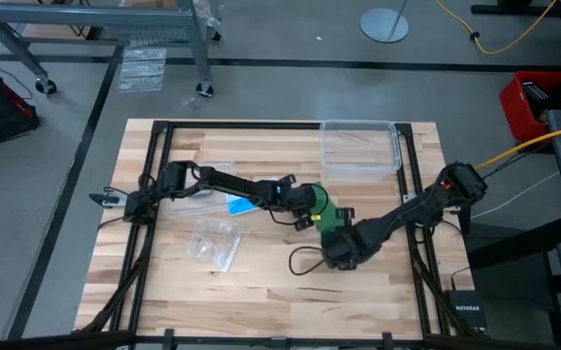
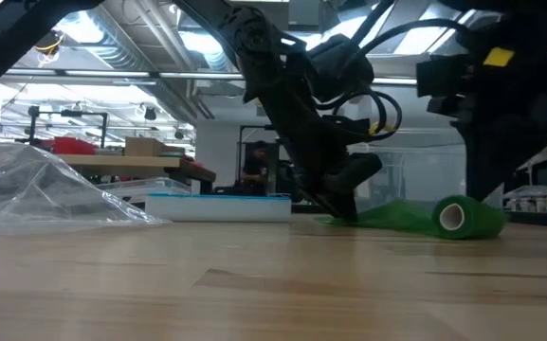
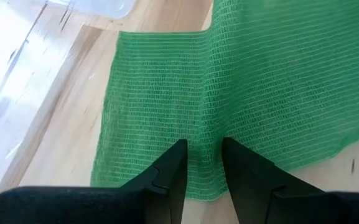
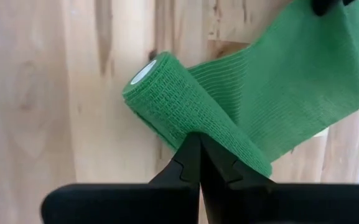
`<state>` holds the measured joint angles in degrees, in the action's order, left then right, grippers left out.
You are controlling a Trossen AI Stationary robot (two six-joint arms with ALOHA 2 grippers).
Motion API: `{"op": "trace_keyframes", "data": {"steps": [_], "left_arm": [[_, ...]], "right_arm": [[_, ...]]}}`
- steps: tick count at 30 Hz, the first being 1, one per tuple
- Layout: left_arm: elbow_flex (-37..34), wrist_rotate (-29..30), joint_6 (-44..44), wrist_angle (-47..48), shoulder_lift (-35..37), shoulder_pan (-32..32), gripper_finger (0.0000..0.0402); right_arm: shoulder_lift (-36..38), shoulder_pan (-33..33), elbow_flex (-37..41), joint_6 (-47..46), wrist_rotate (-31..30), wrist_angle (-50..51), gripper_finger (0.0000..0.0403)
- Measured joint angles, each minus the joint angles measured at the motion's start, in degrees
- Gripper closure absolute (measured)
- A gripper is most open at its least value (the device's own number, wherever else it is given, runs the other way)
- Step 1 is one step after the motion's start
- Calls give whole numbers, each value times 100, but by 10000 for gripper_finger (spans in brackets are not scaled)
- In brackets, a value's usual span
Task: Roll bandage
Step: Roll the green bandage
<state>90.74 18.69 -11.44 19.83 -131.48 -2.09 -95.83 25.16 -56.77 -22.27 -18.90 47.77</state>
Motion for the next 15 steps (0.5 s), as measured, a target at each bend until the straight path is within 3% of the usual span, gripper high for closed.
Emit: {"op": "trace_keyframes", "data": {"steps": [15], "left_arm": [[0, 67, 98, 138, 2, -4, 306]], "right_arm": [[4, -642, 0, 301, 50, -28, 402]]}}
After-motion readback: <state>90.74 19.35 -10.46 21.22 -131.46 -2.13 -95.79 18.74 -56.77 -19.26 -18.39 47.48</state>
